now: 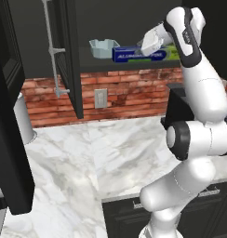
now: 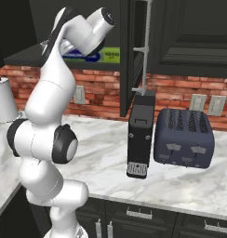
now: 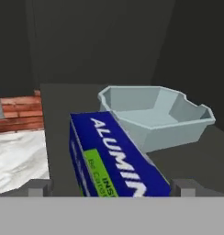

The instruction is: Retrieve the tupperware and aluminum foil from the cabinet and place them on the dining counter near the plate with sweet potato and lemon wedge to prepare for storing leftovers.

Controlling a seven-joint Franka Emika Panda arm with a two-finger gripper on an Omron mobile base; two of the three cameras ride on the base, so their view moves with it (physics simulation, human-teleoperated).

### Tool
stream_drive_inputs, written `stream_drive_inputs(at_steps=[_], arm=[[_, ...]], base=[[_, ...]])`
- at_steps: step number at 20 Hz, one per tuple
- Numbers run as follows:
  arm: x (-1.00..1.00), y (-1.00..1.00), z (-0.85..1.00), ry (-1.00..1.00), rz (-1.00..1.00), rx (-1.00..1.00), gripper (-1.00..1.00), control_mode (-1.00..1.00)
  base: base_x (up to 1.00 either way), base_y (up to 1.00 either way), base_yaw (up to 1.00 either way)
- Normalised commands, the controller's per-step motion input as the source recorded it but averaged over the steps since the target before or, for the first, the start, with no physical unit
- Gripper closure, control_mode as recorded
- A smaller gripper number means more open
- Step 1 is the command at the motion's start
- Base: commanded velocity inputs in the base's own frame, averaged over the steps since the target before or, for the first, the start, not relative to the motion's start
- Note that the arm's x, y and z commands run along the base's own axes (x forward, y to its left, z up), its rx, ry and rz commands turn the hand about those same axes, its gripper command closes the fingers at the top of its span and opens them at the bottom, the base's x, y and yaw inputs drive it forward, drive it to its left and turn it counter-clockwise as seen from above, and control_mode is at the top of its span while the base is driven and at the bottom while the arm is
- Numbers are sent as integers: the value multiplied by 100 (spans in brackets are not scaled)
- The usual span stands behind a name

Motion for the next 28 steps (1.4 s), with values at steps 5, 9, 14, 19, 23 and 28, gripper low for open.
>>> stream_drive_inputs(at_steps=[5, 9, 14, 19, 23, 28], arm=[[21, 17, -7, 0, 14, -6, -100, -100], [26, 17, -2, 0, 12, -7, -100, -100], [15, 4, -8, 0, 11, -5, -100, -100], [4, 0, -15, 0, 10, -5, 100, -100], [0, 0, -20, 0, 3, -1, 100, -100], [-32, 0, -36, 0, 0, 0, 100, -100]], base=[[0, 0, 0], [0, 0, 0], [0, 0, 0], [0, 0, 0], [0, 0, 0], [0, 0, 0]])
